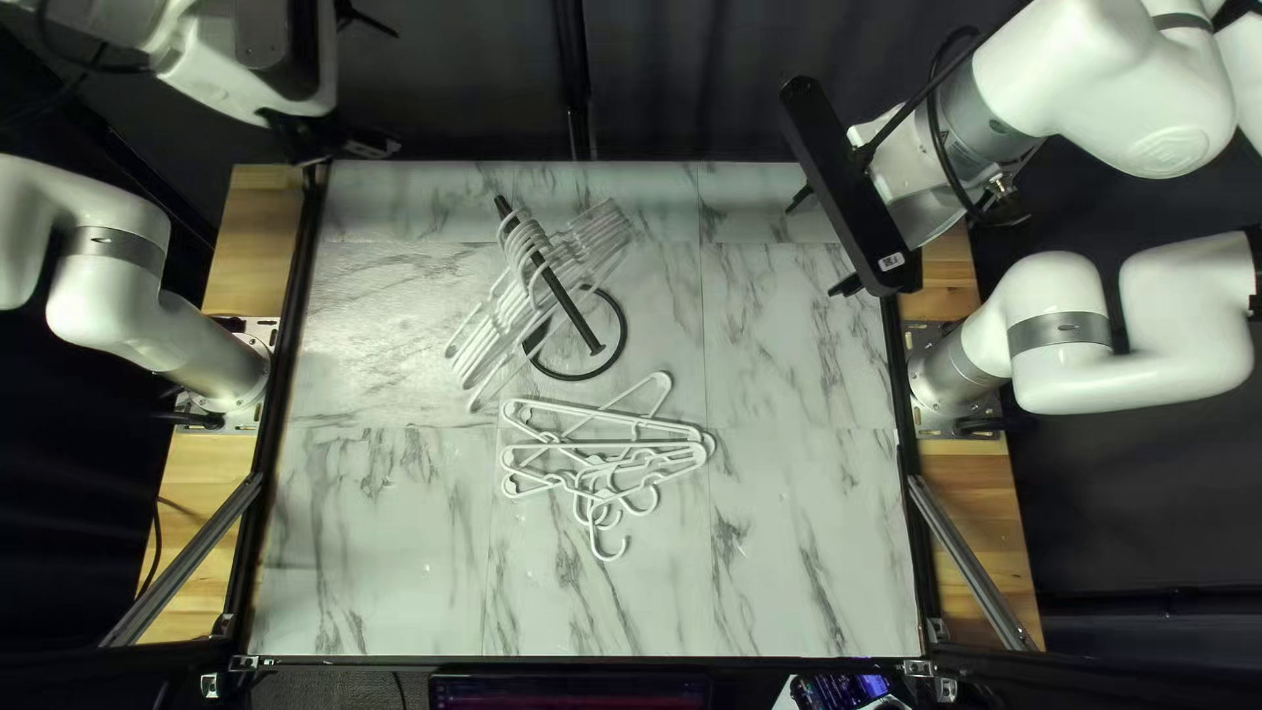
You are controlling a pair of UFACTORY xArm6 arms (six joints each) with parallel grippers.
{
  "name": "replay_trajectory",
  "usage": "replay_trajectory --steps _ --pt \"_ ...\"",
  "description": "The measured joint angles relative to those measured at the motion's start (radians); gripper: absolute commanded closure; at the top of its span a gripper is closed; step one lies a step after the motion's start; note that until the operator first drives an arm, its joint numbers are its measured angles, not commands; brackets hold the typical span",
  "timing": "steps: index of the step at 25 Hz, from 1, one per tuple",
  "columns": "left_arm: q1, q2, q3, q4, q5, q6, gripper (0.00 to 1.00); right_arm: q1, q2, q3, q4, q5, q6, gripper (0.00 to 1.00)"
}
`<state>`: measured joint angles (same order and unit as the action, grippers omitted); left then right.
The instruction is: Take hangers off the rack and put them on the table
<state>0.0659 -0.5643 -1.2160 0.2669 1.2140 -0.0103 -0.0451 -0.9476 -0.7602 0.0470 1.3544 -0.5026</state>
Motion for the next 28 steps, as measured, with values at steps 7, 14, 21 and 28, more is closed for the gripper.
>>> replay_trajectory --steps 7,14,21,28 --pt "-0.002 0.007 0.017 0.021 -0.012 -0.001 0.0 0.0 0.0 0.0 0.0 0.0 0.0 0.0" --pt "-0.017 -0.07 0.08 0.001 -0.034 -0.02 0.0 0.0 0.0 0.0 0.0 0.0 0.0 0.0" --pt "-0.031 -0.122 0.13 -0.009 -0.052 -0.036 0.0 0.0 0.0 0.0 0.0 0.0 0.0 0.0" --pt "-0.031 -0.122 0.13 -0.009 -0.052 -0.036 0.0 0.0 0.0 0.0 0.0 0.0 0.0 0.0"
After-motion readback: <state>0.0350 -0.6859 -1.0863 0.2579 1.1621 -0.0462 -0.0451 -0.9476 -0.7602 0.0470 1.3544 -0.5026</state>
